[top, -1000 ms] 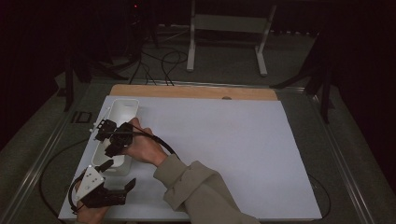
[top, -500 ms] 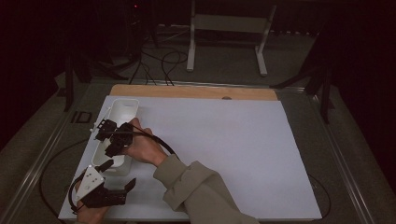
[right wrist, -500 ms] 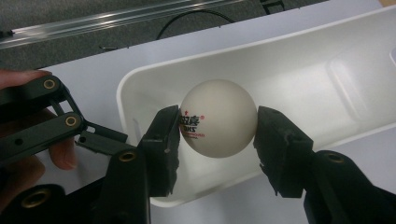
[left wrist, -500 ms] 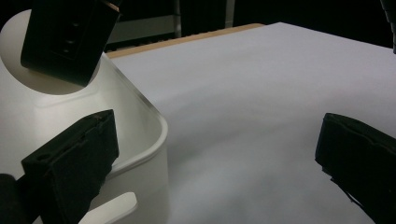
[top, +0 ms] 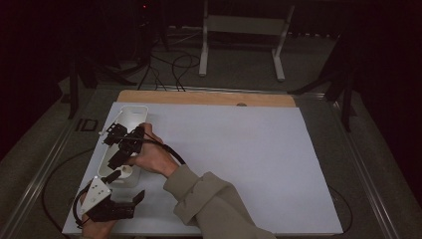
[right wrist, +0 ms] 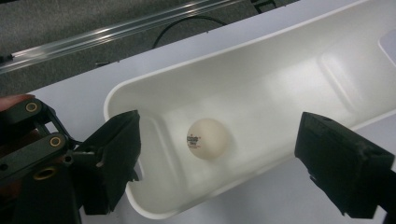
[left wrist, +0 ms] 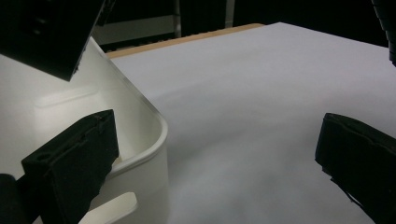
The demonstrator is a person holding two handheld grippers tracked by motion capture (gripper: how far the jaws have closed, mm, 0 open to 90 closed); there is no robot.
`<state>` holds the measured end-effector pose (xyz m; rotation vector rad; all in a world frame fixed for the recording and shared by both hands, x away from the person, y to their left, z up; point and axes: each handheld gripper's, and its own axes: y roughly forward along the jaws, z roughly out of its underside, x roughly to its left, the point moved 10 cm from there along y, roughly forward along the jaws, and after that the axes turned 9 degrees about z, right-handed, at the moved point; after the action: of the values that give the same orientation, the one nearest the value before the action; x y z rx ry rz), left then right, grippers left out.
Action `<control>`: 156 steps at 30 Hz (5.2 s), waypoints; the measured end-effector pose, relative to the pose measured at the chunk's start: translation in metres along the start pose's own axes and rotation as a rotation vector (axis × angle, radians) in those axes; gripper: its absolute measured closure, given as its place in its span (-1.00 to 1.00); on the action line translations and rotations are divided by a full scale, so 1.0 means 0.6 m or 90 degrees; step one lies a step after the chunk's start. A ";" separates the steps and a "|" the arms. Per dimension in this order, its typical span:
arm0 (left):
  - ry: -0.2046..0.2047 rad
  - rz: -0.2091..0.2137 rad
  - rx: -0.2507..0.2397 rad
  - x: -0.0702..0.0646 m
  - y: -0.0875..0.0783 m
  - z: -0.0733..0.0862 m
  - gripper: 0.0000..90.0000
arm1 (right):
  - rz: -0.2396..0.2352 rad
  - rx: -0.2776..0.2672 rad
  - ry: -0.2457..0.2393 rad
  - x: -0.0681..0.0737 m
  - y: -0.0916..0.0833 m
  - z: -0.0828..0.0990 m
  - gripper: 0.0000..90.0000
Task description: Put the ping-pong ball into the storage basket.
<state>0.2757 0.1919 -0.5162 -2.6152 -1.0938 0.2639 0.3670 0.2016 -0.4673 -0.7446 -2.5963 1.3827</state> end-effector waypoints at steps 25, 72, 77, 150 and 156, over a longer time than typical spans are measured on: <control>0.000 0.000 0.001 0.000 0.001 0.000 -1.00 | 0.005 0.007 0.002 -0.010 0.001 0.015 -0.71; 0.001 -0.001 0.003 -0.001 0.004 0.000 -1.00 | 0.036 0.007 0.042 -0.075 -0.017 0.079 -0.70; 0.002 -0.001 0.005 -0.001 0.004 0.000 -1.00 | 0.041 0.003 0.048 -0.088 -0.024 0.092 -0.69; -0.025 -0.010 -0.006 0.014 0.002 -0.013 -1.00 | 0.212 -0.258 0.267 -0.234 -0.268 0.535 -0.78; -0.032 -0.016 -0.008 0.023 0.001 -0.014 -1.00 | 0.225 -0.341 0.261 -0.229 -0.293 0.556 -0.78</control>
<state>0.2881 0.2000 -0.5093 -2.6174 -1.1487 0.3194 0.3173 -0.1955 -0.5016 -1.4382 -2.5716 0.4771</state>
